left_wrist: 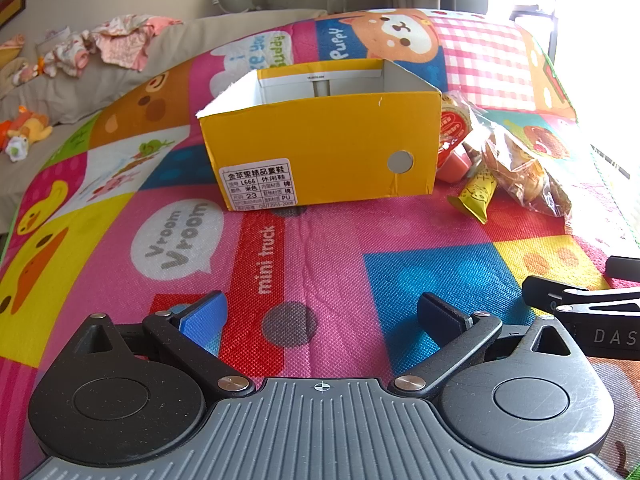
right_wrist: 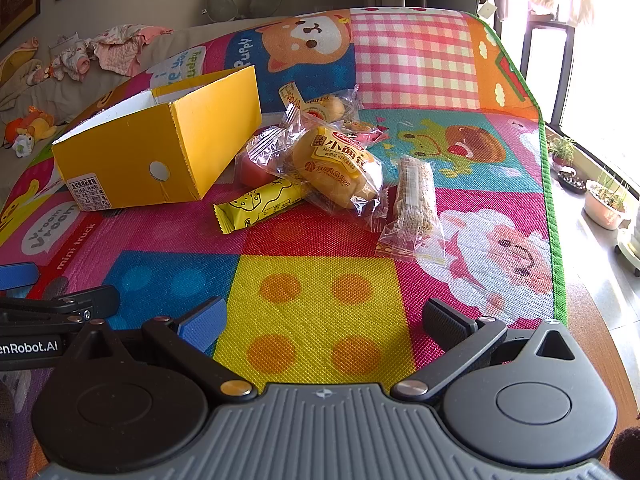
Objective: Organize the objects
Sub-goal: 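Move the left gripper toward the yellow box and the right gripper toward the snacks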
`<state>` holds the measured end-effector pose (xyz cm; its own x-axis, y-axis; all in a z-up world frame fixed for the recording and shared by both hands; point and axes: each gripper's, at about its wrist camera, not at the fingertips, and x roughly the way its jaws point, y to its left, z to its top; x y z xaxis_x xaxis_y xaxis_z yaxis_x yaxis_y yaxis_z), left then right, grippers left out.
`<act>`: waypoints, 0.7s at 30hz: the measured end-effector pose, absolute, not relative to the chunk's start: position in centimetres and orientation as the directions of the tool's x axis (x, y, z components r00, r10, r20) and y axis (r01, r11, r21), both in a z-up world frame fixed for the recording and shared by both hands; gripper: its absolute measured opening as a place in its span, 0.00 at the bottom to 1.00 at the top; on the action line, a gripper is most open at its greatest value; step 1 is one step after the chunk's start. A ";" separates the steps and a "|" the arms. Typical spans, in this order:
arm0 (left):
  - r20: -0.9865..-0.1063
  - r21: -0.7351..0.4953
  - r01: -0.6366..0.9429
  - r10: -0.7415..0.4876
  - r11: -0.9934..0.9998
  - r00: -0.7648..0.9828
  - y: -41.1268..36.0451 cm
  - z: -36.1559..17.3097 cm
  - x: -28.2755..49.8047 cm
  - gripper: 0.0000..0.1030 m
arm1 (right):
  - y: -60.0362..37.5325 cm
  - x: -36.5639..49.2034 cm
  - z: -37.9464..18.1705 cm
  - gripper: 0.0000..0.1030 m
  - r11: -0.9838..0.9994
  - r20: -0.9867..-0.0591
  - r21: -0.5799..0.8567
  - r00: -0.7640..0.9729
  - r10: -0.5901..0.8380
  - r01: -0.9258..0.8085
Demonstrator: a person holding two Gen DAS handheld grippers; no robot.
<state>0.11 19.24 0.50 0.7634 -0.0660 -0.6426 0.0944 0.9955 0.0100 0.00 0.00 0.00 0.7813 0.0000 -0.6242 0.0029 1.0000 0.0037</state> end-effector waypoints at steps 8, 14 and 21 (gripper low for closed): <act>-0.643 0.011 0.094 -0.065 0.995 0.763 19.2 0.5 0.1 1.00 | 0.0 0.0 0.0 1.00 1.000 -0.624 0.004 0.781 0.000 0.003; -0.643 0.007 0.097 -0.070 0.995 0.763 19.2 0.5 0.1 1.00 | 0.0 0.0 0.0 1.00 1.000 -0.625 0.003 0.781 -0.001 0.004; -0.642 0.007 0.098 -0.071 0.995 0.763 19.3 0.4 0.2 1.00 | 0.0 0.0 0.0 1.00 1.000 -0.624 0.004 0.781 0.000 0.004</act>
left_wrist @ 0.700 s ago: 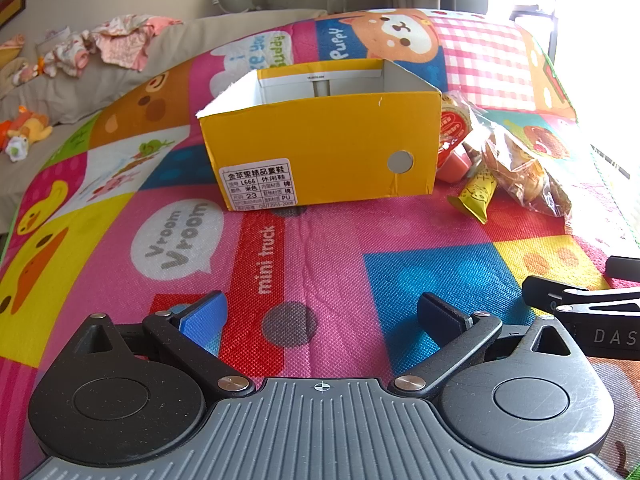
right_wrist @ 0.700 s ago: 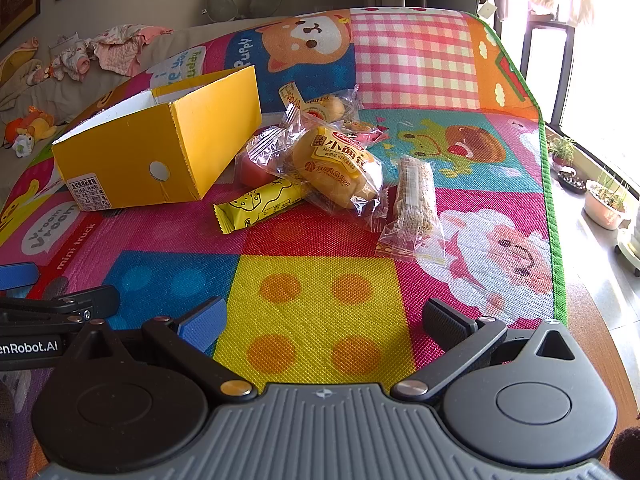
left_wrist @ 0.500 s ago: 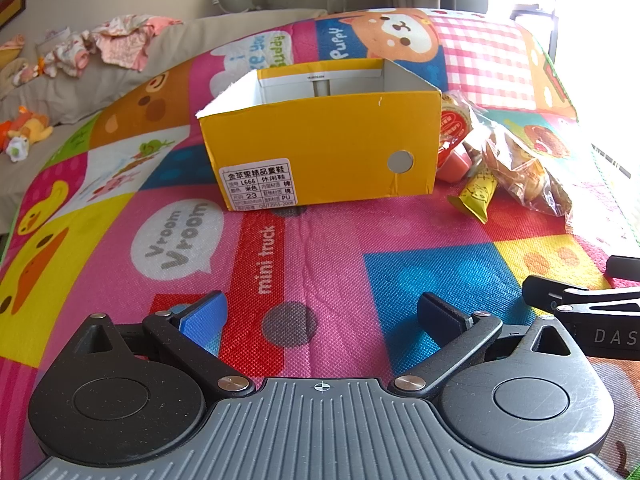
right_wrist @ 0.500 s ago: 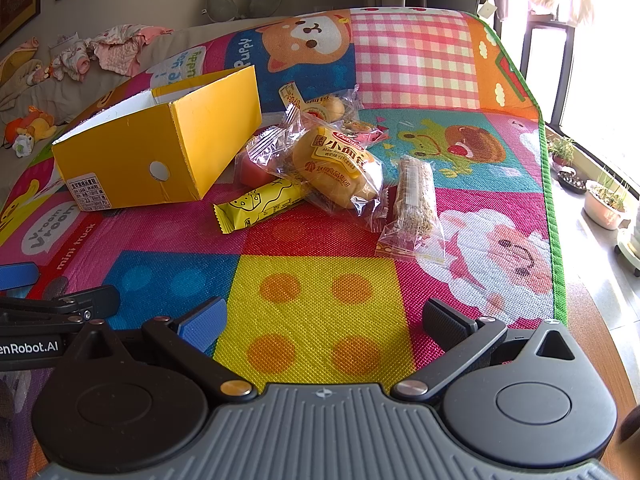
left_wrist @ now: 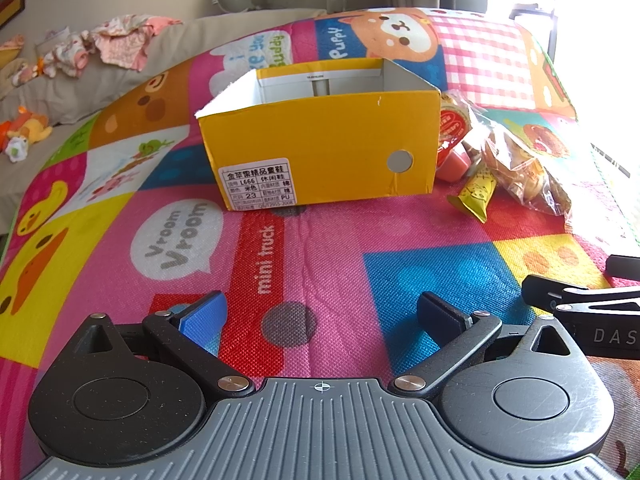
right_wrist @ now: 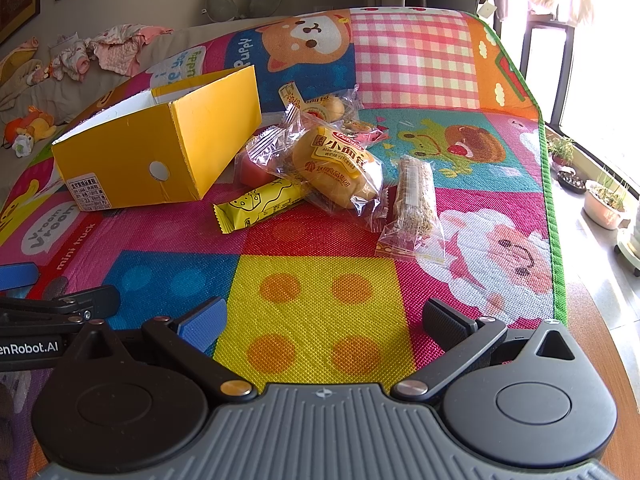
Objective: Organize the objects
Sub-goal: 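Move the left gripper toward the yellow box and the right gripper toward the snacks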
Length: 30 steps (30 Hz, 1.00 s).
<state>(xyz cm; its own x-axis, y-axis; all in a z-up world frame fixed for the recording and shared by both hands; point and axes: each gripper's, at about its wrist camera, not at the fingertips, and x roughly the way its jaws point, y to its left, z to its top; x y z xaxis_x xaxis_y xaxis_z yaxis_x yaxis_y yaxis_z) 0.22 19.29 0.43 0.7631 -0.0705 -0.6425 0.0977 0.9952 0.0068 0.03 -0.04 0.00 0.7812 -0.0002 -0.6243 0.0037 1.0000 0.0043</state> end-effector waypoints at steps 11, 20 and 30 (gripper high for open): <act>-0.641 0.016 0.093 -0.061 0.996 0.765 19.1 0.5 0.0 1.00 | -0.3 0.3 0.1 1.00 1.000 -0.625 0.015 0.780 0.024 -0.018; -0.646 0.020 0.094 -0.058 0.995 0.761 19.0 0.4 0.0 1.00 | -0.3 1.2 0.6 1.00 0.999 -0.693 0.008 0.720 0.040 -0.048; -0.664 0.006 0.107 -0.076 0.994 0.744 19.2 0.7 0.6 0.99 | -0.2 1.3 0.8 1.00 0.998 -0.709 -0.004 0.704 0.044 -0.067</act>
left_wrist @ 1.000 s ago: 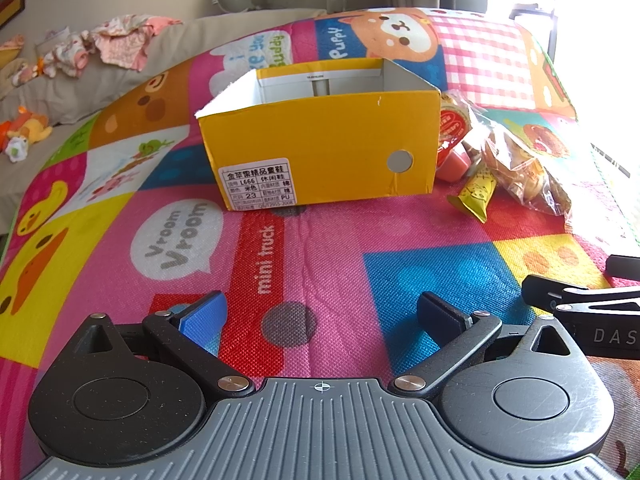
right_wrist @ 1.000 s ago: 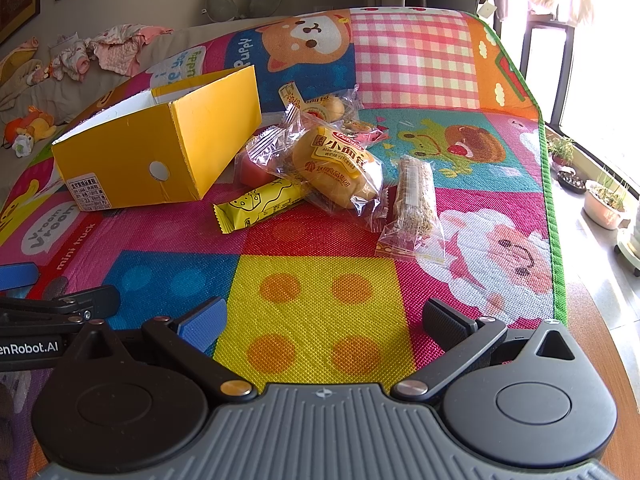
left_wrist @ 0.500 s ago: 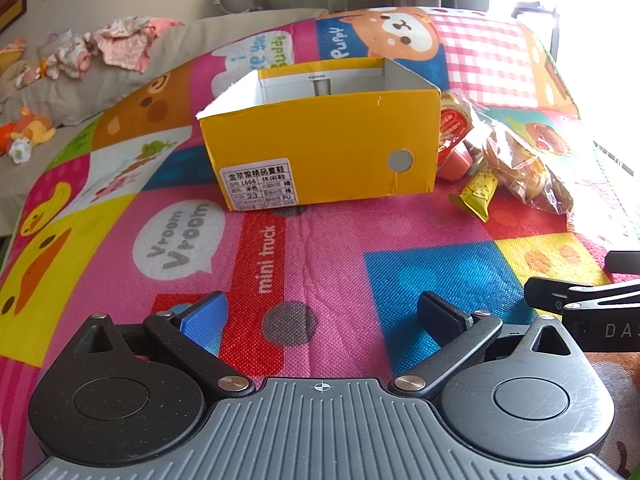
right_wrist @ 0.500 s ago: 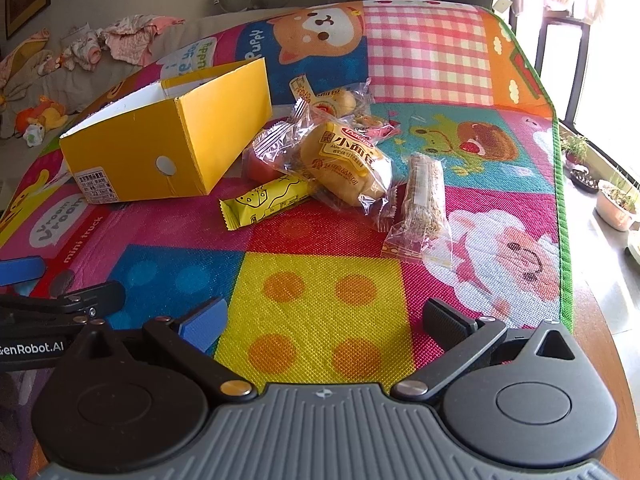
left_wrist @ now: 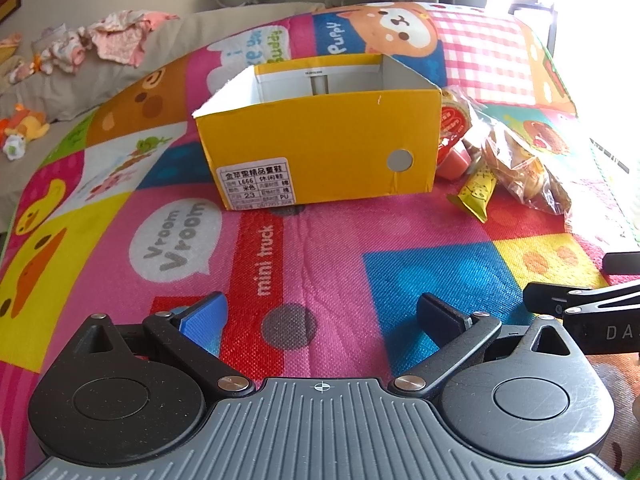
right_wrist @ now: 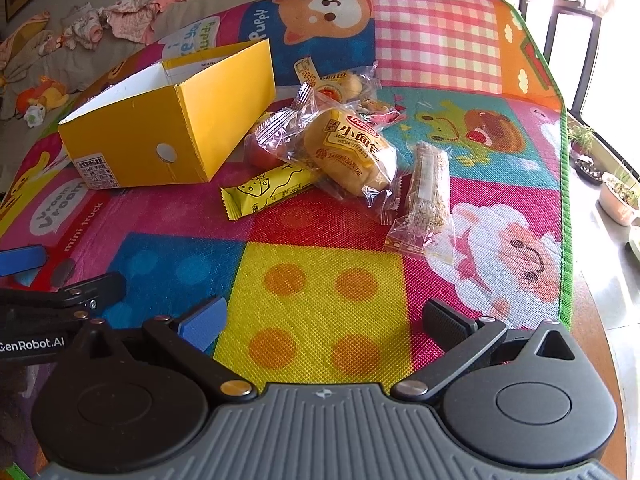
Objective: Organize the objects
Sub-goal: 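Move the left gripper toward the yellow box and the right gripper toward the snacks, then grip the yellow box wall with the left gripper while the right grasps the bread bun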
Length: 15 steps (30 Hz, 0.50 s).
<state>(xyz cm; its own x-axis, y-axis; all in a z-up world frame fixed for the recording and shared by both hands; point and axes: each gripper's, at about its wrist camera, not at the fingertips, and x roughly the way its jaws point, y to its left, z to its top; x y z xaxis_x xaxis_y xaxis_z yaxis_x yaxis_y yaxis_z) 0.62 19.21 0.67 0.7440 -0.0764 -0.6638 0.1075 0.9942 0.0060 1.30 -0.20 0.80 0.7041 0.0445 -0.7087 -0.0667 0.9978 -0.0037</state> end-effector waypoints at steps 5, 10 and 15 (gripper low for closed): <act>-0.678 -0.015 0.126 -0.103 0.992 0.727 19.8 1.5 0.9 0.99 | -0.4 1.3 0.8 1.00 0.997 -0.710 0.001 0.702 0.059 -0.084; -0.659 -0.003 0.148 -0.113 0.989 0.744 20.2 2.9 0.3 0.99 | -0.7 1.7 1.0 1.00 0.994 -0.737 0.015 0.670 0.085 -0.109; -0.648 -0.038 0.164 -0.149 0.986 0.746 21.1 4.4 0.1 0.99 | -0.5 1.8 1.1 1.00 0.993 -0.741 0.002 0.667 0.081 -0.118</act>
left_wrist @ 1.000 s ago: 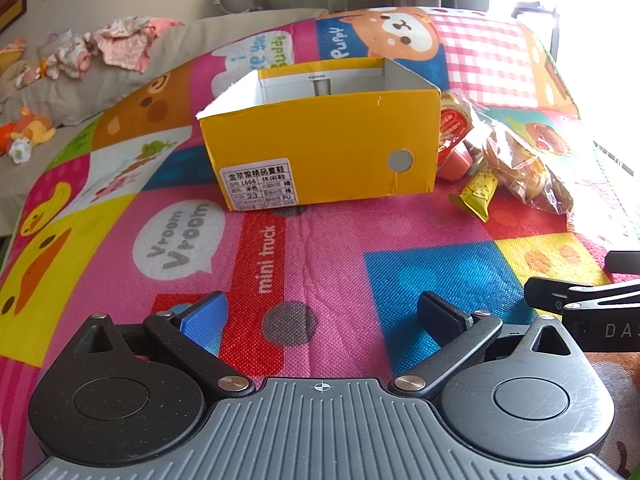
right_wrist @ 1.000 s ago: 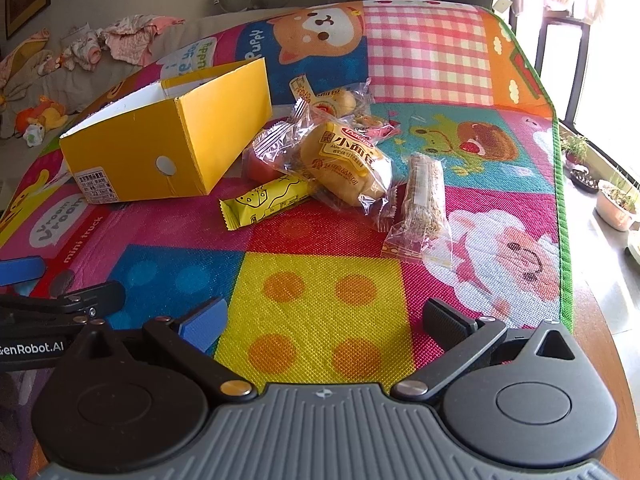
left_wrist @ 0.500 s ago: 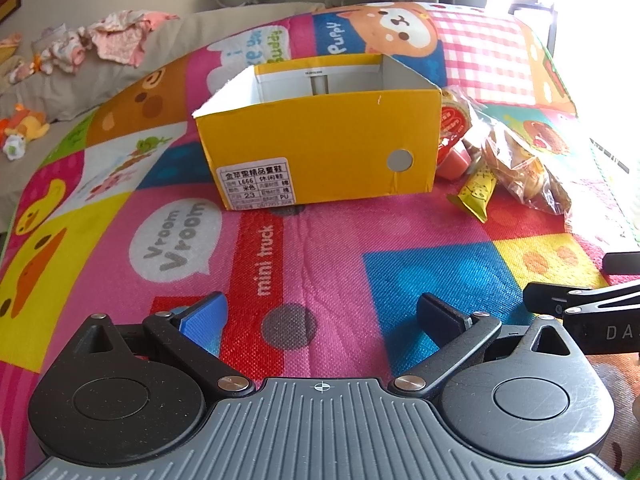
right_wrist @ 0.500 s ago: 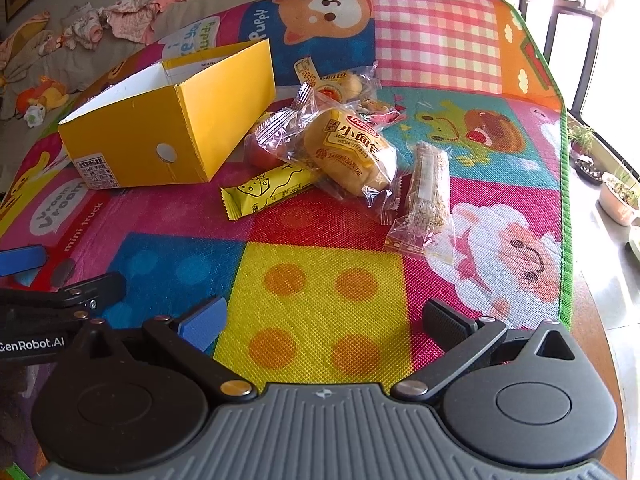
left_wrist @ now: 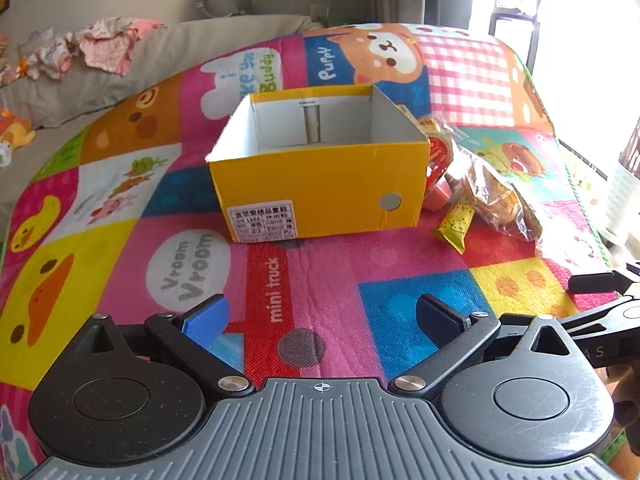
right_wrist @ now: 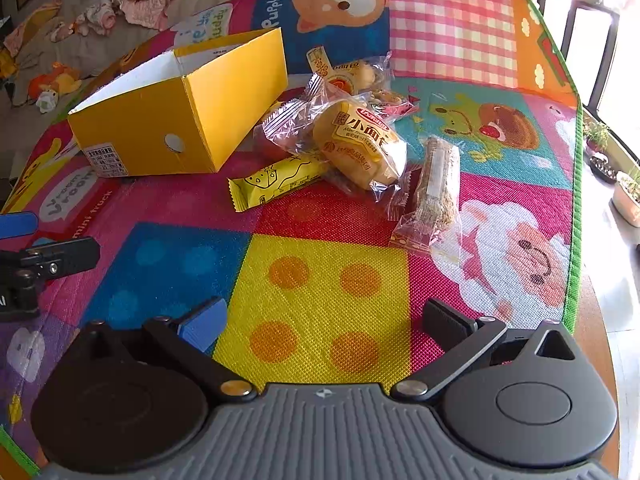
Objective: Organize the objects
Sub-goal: 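Grip the yellow box wall with the left gripper while the right grasps the bread bun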
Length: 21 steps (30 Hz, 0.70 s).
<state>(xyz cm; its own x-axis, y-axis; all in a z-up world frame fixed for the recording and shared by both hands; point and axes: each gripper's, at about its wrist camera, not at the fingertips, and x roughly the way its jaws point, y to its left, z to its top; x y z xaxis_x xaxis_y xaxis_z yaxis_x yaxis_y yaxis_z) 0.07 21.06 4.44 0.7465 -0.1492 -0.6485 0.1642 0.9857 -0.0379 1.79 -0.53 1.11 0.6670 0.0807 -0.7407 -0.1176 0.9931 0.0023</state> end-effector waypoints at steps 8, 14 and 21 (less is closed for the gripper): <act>-0.572 -0.036 0.091 -0.095 0.995 0.815 24.6 9.0 3.7 0.99 | -0.2 0.4 5.8 1.00 0.978 -0.682 0.005 0.714 0.155 -0.208; -0.634 -0.083 0.036 -0.081 0.996 0.769 26.8 9.1 9.9 0.99 | -0.6 -0.1 12.1 1.00 0.965 -0.582 0.042 0.779 0.233 -0.257; -0.675 -0.125 -0.011 -0.077 0.992 0.734 28.1 7.5 15.0 0.99 | -1.2 1.0 13.3 1.00 0.972 -0.548 -0.008 0.814 0.194 -0.237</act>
<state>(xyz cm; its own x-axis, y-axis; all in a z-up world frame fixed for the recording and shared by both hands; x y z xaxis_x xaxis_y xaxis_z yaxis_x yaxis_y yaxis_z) 14.99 28.07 7.51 0.7339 -0.0770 -0.6749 -0.0111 0.9921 -0.1252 1.03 -1.24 13.34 0.8137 0.1936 -0.5481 -0.2366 0.9716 -0.0080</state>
